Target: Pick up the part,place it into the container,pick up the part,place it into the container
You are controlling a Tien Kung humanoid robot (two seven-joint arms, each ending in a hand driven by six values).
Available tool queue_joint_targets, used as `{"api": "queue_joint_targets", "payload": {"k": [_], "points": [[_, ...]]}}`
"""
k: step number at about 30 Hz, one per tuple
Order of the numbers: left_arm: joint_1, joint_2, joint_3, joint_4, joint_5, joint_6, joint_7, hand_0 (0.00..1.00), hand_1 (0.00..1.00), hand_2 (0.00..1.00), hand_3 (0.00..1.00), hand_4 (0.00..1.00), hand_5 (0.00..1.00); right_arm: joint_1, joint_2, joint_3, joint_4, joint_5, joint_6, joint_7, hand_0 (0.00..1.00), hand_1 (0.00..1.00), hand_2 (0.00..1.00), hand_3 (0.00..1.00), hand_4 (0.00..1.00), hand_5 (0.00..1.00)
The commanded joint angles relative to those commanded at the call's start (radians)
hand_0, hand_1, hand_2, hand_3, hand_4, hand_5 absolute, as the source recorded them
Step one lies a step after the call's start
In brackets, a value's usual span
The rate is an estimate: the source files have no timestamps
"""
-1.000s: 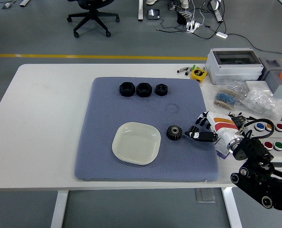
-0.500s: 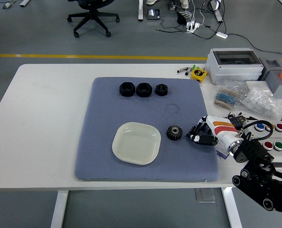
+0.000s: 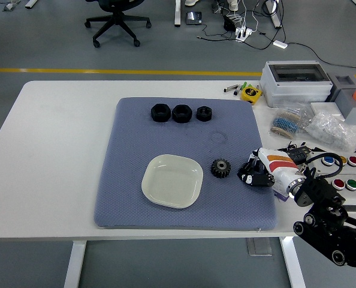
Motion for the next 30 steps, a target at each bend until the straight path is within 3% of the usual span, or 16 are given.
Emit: {"api": "queue_joint_targets", "payload": {"k": [8, 9, 21, 30], "points": [[0.002, 0.0, -0.006, 0.0, 0.011, -0.002, 0.002, 0.537, 0.571, 0.587, 0.628, 0.657, 0.641, -0.001, -0.006, 0.003, 0.012, 0.02, -0.015, 0.005, 0.108, 0.078, 0.182, 0.261, 0.584, 0.198], [0.002, 0.0, -0.008, 0.0, 0.013, -0.002, 0.002, 0.537, 0.571, 0.588, 0.628, 0.656, 0.641, -0.001, -0.007, 0.005, 0.016, 0.023, -0.022, 0.008, 0.05, 0.037, 0.12, 0.241, 0.565, 0.178], [0.004, 0.003, -0.014, -0.001, 0.029, -0.007, 0.004, 0.539, 0.571, 0.587, 0.628, 0.657, 0.645, 0.003, -0.016, 0.024, 0.062, 0.016, -0.064, 0.027, 0.03, 0.028, 0.109, 0.237, 0.555, 0.171], [-0.001, 0.005, -0.005, -0.001, 0.017, -0.007, 0.0, 0.538, 0.571, 0.587, 0.626, 0.656, 0.645, 0.009, -0.024, 0.034, 0.16, -0.057, -0.097, 0.005, 0.03, 0.028, 0.109, 0.235, 0.556, 0.174]]}}
